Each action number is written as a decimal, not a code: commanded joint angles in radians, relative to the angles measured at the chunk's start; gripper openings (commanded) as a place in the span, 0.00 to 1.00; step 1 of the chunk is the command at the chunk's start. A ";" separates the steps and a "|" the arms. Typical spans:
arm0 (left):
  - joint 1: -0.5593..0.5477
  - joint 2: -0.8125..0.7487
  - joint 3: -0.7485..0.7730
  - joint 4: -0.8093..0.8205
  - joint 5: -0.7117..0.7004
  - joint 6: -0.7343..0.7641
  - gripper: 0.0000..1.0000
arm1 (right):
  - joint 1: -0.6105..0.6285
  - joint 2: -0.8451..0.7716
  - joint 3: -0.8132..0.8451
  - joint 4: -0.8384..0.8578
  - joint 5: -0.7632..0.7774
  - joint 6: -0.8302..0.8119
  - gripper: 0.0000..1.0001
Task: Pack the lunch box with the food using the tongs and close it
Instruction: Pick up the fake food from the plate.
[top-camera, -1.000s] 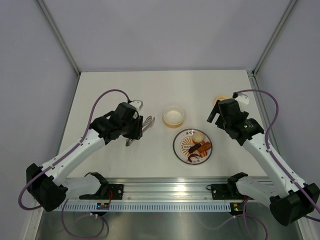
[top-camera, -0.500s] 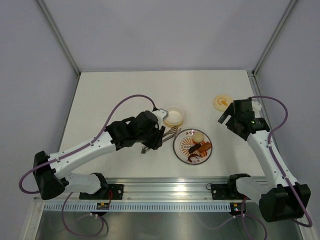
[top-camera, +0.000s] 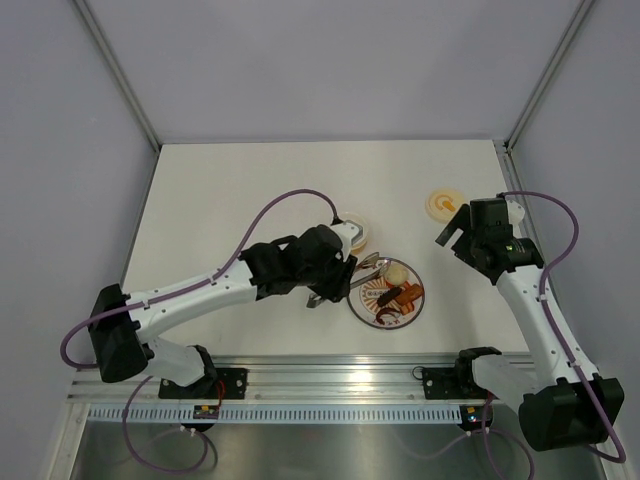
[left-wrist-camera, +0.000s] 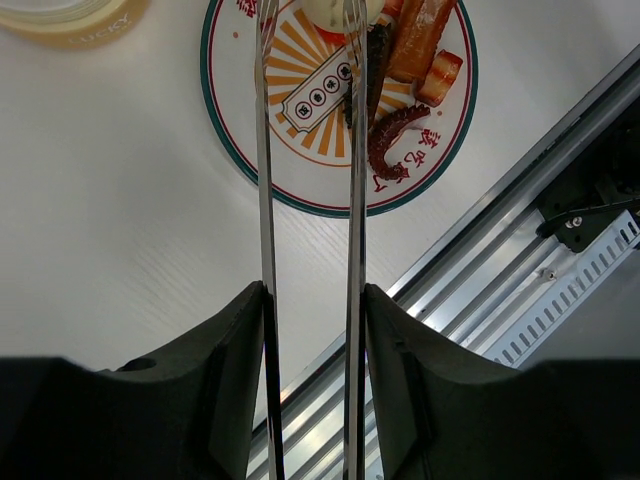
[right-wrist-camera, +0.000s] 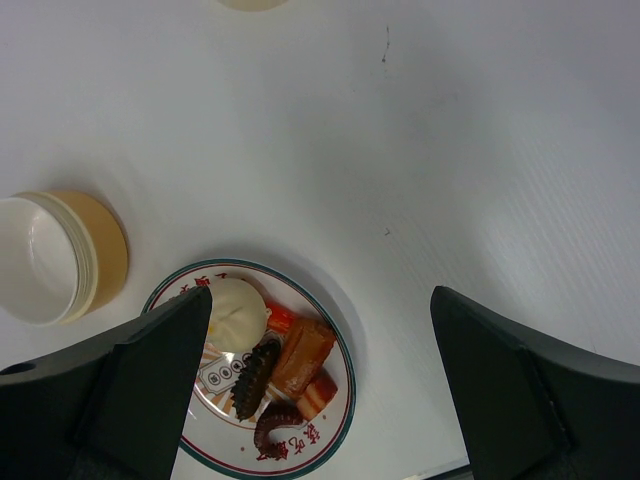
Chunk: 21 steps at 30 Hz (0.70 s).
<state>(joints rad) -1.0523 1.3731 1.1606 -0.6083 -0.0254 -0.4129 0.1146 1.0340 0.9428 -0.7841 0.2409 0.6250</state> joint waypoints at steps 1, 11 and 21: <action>-0.003 0.014 0.056 0.085 0.012 -0.012 0.45 | -0.006 -0.022 0.021 0.000 -0.015 -0.016 0.99; -0.003 0.050 0.070 0.120 0.054 -0.021 0.45 | -0.006 -0.026 0.021 0.008 -0.025 -0.022 1.00; -0.006 0.084 0.079 0.137 0.074 -0.037 0.49 | -0.006 -0.035 0.022 -0.001 -0.028 -0.022 0.99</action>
<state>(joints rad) -1.0527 1.4540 1.1854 -0.5339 0.0250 -0.4381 0.1146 1.0229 0.9428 -0.7841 0.2234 0.6209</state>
